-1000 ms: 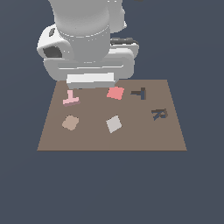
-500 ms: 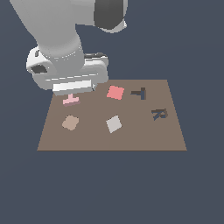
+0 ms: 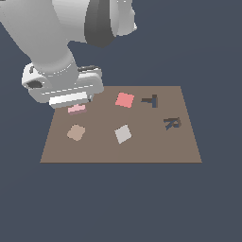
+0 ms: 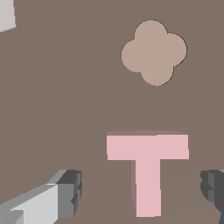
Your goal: Insert a designated object into the corresponding slot on a board.
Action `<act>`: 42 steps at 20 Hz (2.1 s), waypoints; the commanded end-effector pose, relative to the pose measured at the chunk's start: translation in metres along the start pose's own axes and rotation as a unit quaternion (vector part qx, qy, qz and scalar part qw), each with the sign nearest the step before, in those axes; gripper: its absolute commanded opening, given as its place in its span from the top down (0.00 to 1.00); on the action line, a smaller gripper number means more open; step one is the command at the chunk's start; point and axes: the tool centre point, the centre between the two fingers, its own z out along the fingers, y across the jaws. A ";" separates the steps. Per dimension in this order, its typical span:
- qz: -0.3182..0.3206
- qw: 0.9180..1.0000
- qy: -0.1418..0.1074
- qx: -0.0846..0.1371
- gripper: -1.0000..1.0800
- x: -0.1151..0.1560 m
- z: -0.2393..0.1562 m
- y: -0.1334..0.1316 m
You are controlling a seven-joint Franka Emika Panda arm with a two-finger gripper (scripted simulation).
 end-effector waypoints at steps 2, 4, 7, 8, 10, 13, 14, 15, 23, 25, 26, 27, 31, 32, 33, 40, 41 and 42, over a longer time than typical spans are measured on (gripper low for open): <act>-0.006 1.000 0.001 0.000 0.04 -0.001 0.005 0.005; -0.006 1.000 0.001 0.000 0.04 -0.002 0.005 0.006; -0.005 1.000 0.000 0.000 0.04 -0.002 0.006 0.006; -0.005 1.000 0.000 0.000 0.04 -0.002 0.008 0.006; -0.005 1.000 0.000 0.000 0.04 -0.001 0.013 0.006; -0.006 1.000 0.000 0.000 0.04 -0.001 0.022 0.006; -0.006 1.000 0.001 0.000 0.04 -0.001 0.024 0.006; -0.006 1.000 0.001 0.000 0.04 -0.001 0.025 0.006; -0.006 1.000 0.001 0.000 1.00 -0.001 0.025 0.006; -0.006 1.000 0.001 0.000 1.00 -0.001 0.025 0.006; -0.006 1.000 0.001 0.000 1.00 -0.001 0.025 0.006; -0.006 1.000 0.001 0.000 1.00 -0.001 0.025 0.006; -0.014 1.000 0.000 0.000 1.00 0.001 0.025 0.004; -0.019 1.000 0.000 0.000 1.00 0.003 0.025 0.002; -0.026 1.000 0.000 0.000 1.00 0.005 0.025 0.000; -0.119 0.993 0.001 0.000 1.00 0.031 0.023 -0.036; -0.138 0.990 0.001 0.000 1.00 0.036 0.023 -0.044; -0.159 0.987 0.001 0.000 1.00 0.040 0.022 -0.053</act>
